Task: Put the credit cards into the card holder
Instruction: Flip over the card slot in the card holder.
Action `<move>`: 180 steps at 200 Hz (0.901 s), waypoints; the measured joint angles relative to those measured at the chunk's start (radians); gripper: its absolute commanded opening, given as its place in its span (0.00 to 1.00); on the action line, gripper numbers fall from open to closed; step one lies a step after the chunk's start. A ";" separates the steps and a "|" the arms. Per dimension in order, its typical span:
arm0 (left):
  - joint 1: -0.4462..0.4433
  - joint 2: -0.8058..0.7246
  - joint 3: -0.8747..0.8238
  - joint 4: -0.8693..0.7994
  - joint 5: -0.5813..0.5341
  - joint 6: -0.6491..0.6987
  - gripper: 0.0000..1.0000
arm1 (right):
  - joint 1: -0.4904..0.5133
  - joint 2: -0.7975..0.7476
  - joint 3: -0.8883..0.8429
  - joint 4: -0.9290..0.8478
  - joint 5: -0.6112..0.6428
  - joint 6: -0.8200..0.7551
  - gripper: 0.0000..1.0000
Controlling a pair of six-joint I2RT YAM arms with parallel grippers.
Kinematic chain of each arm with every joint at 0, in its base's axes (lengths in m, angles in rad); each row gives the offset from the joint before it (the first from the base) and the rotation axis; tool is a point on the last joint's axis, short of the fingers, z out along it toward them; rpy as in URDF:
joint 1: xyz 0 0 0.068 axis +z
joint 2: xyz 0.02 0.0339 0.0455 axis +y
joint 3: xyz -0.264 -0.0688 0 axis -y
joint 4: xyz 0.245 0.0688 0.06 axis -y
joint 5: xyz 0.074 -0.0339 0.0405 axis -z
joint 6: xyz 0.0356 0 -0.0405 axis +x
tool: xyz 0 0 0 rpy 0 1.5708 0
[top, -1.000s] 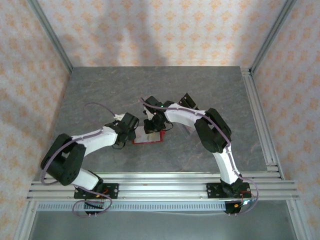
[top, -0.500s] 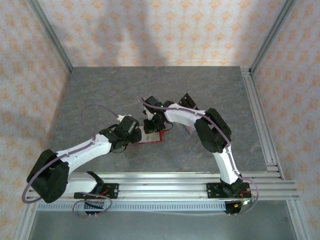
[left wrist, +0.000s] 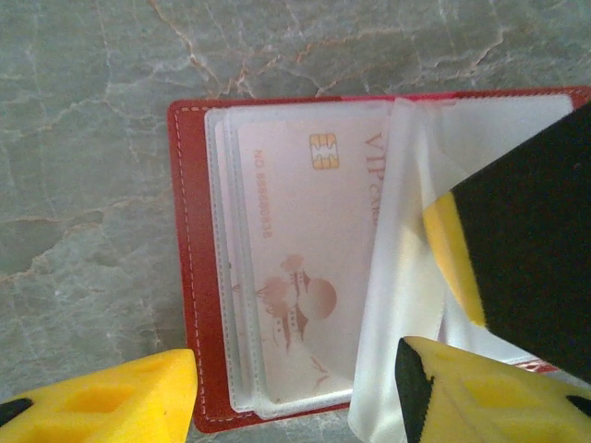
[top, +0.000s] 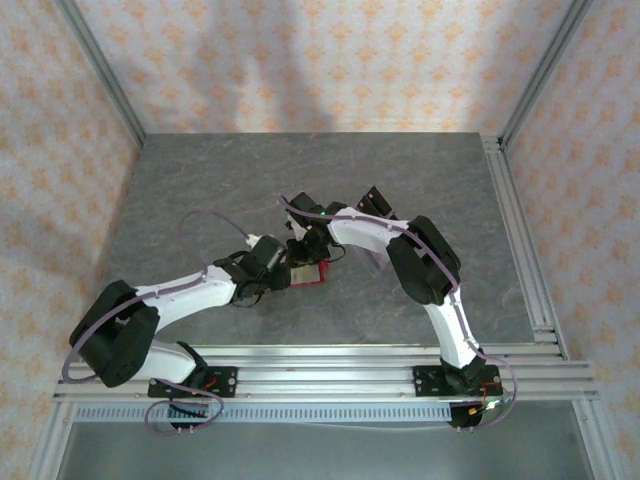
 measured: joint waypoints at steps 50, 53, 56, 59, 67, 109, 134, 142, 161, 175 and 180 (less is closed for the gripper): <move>-0.006 0.058 0.000 0.000 -0.020 -0.001 0.60 | 0.000 0.000 0.014 -0.001 0.000 0.001 0.21; -0.006 0.061 0.000 0.000 -0.023 -0.001 0.59 | 0.000 0.000 0.015 -0.001 0.000 0.005 0.22; -0.006 0.063 0.000 0.000 -0.024 -0.001 0.60 | 0.000 0.000 0.015 0.000 0.000 0.004 0.25; -0.006 0.065 0.000 0.000 -0.026 -0.002 0.60 | 0.000 0.000 0.015 0.000 0.000 0.012 0.27; -0.006 0.069 0.000 0.001 -0.027 -0.002 0.60 | -0.002 -0.001 0.014 0.003 0.000 0.019 0.31; -0.007 0.071 0.000 0.004 -0.034 -0.002 0.60 | -0.025 -0.094 -0.089 0.079 0.000 0.091 0.41; -0.007 0.071 0.000 0.005 -0.035 -0.002 0.60 | -0.043 -0.159 -0.140 0.128 -0.003 0.137 0.42; -0.007 0.071 0.000 0.005 -0.036 -0.002 0.60 | -0.046 -0.166 -0.149 0.144 -0.004 0.148 0.43; -0.007 0.071 0.000 0.005 -0.039 -0.002 0.60 | -0.046 -0.168 -0.167 0.176 -0.008 0.172 0.45; -0.008 0.071 0.000 0.005 -0.043 -0.002 0.60 | -0.046 -0.168 -0.175 0.181 -0.016 0.185 0.46; -0.008 0.071 0.000 0.005 -0.045 -0.002 0.60 | -0.046 -0.167 -0.177 0.185 -0.020 0.188 0.47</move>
